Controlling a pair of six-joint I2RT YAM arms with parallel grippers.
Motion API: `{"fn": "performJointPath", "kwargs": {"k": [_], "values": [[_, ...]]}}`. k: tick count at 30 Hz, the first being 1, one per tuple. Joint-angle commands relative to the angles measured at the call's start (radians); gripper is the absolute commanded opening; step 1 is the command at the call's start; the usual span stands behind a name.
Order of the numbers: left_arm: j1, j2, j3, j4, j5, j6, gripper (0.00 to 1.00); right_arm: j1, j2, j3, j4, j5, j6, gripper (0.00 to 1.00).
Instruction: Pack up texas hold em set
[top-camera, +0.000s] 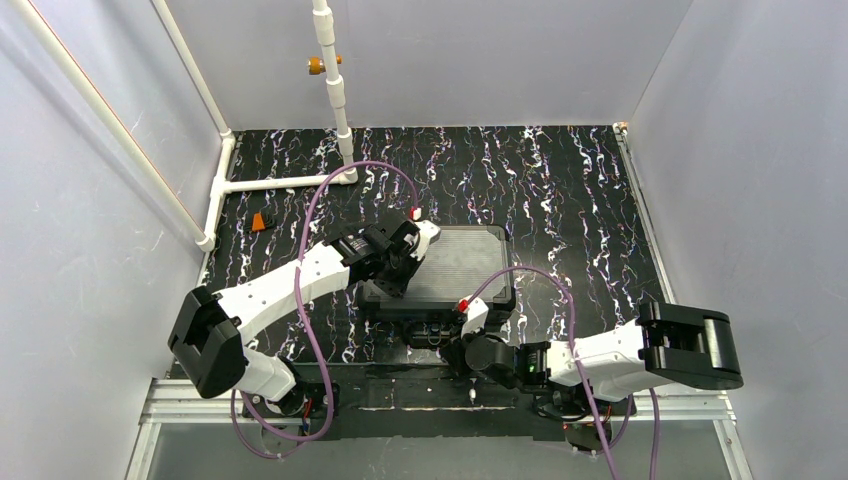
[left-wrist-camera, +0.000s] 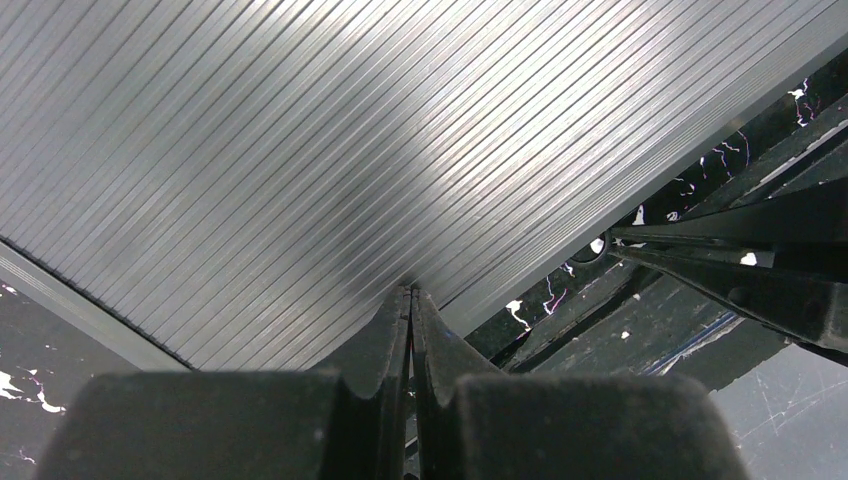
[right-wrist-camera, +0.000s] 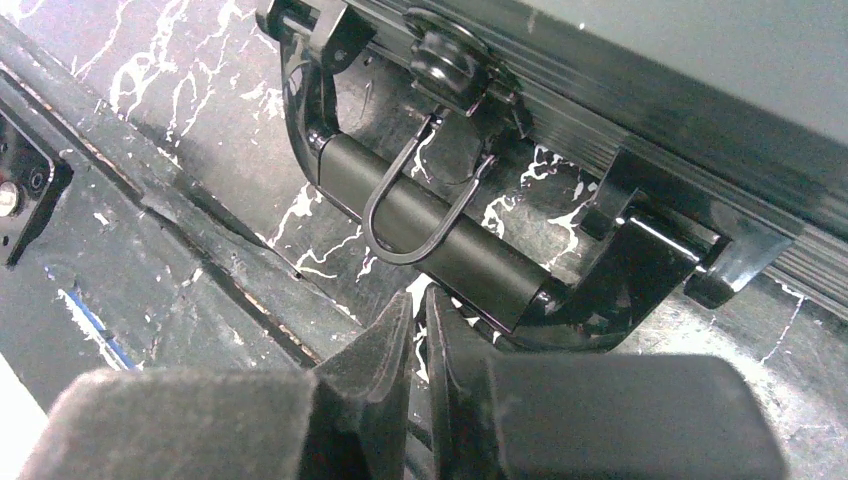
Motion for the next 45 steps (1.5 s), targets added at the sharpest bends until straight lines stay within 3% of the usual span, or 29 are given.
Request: {"fn": "performJointPath", "kwargs": {"k": [1, 28, 45], "values": [[-0.004, 0.005, -0.041, -0.109, -0.012, 0.000, 0.00, 0.005, 0.020, -0.001, 0.068, 0.062, 0.018, 0.18], [-0.004, 0.018, -0.041, -0.109, -0.012, 0.000, 0.00, 0.005, -0.048, 0.121, -0.033, 0.154, -0.070, 0.18], [-0.004, 0.017, -0.043, -0.111, -0.012, 0.001, 0.00, -0.002, 0.007, 0.201, -0.088, 0.268, -0.142, 0.18]]}}
